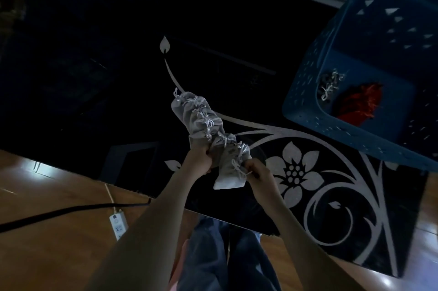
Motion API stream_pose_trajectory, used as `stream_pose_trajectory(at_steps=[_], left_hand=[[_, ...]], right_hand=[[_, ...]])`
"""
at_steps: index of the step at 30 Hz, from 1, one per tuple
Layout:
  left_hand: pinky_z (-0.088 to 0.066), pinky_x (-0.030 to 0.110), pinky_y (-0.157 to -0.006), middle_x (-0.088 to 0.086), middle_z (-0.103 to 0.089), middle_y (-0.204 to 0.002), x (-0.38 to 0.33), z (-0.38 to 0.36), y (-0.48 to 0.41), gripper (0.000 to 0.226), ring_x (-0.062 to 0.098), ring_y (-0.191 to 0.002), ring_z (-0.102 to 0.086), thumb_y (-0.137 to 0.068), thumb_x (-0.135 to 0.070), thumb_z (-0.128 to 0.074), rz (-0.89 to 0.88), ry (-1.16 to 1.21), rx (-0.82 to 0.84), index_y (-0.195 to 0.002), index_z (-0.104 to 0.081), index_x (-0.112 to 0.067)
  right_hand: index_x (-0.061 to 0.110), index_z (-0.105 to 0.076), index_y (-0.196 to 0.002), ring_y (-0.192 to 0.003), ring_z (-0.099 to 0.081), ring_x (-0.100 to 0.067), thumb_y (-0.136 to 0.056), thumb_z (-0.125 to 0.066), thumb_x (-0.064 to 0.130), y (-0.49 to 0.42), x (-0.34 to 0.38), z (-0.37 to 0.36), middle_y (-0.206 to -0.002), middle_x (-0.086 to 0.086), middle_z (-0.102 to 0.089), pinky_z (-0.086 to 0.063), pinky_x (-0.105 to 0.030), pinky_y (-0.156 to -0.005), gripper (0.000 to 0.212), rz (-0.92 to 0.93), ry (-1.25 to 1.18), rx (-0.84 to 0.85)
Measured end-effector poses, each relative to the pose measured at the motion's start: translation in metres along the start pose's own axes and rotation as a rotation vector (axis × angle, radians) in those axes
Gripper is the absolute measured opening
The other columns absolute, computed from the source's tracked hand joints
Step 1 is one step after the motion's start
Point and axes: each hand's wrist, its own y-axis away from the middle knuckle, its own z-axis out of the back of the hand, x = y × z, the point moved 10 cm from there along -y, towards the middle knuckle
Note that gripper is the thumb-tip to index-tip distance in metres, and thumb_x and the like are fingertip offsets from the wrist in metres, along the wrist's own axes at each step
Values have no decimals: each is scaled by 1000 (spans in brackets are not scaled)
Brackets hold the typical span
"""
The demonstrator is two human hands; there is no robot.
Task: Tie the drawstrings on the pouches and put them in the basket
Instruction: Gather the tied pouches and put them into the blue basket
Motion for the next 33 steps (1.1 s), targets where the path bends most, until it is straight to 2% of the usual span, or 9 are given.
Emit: stream_pose_trajectory(at_steps=[3,6,10,15,18,21,23,27,33], left_hand=[[-46,23,-53,5,-58,-76,-1,1,1,27,17,-63,-58,-100,-19,-43,-23,-1,-20,-122,-55,-10],[-54,36,-71,9,-62,-86,-6,-5,0,24,25,-75,-62,-97,-17,-42,-85,-167,28,-114,-56,-8],[-53,40,-81,15,-64,-96,-10,-16,0,21,31,-90,-63,-96,-16,-42,-109,-254,109,-105,-58,-5],[-50,37,-75,6,-61,-97,-19,-7,3,23,27,-88,-60,-95,-34,-47,-160,-301,-15,-102,-57,-14],[-40,29,-68,2,-52,-92,-33,6,11,28,22,-82,-56,-97,-36,-47,-218,-138,-192,-99,-53,-8],[-39,27,-68,3,-55,-81,-34,5,13,22,18,-78,-55,-99,-25,-49,-209,112,-186,-91,-53,-5],[-44,31,-75,13,-61,-93,-29,1,4,25,26,-89,-59,-100,-22,-46,-176,154,-144,-99,-58,-1],[-48,53,-94,14,-62,-112,-13,-12,-10,16,30,-107,-59,-99,-26,-44,-100,370,-43,-98,-59,-29],[-51,54,-89,9,-66,-88,-4,-23,-22,19,34,-95,-64,-82,-43,-51,-116,451,-13,-77,-68,-34]], right_hand=[[16,-57,-81,-65,-49,-4,-89,-52,2,1,-4,2,-73,8,-56,-38,-18,-60,17,-7,-34,6],[22,-49,-90,-73,-56,-9,-88,-51,-1,-2,-15,8,-82,4,-59,-42,-22,-61,23,-78,-96,-99],[16,-40,-97,-77,-53,-20,-87,-50,2,-9,-16,11,-86,-1,-55,-41,-31,-60,20,-118,-52,-226],[18,-50,-90,-87,-42,-21,-82,-55,-1,-7,-15,22,-82,6,-50,-34,-30,-67,21,-97,8,-345],[15,-56,-83,-91,-34,-15,-78,-66,3,-6,-13,25,-86,14,-44,-29,-21,-71,16,-25,77,-332],[16,-49,-74,-75,-46,-21,-80,-63,-1,-11,-11,19,-77,-3,-51,-36,-25,-65,23,15,-19,-180],[12,-44,-73,-64,-43,-15,-82,-56,-8,-10,-12,20,-71,-7,-48,-35,-26,-58,25,-19,-107,-113],[3,-46,-83,-66,-49,-12,-79,-48,-16,-5,-9,28,-74,-7,-52,-41,-25,-58,20,-18,-280,-99],[-1,-48,-101,-64,-56,-3,-85,-39,-19,-8,12,25,-71,6,-62,-47,-17,-57,27,32,-382,-61]])
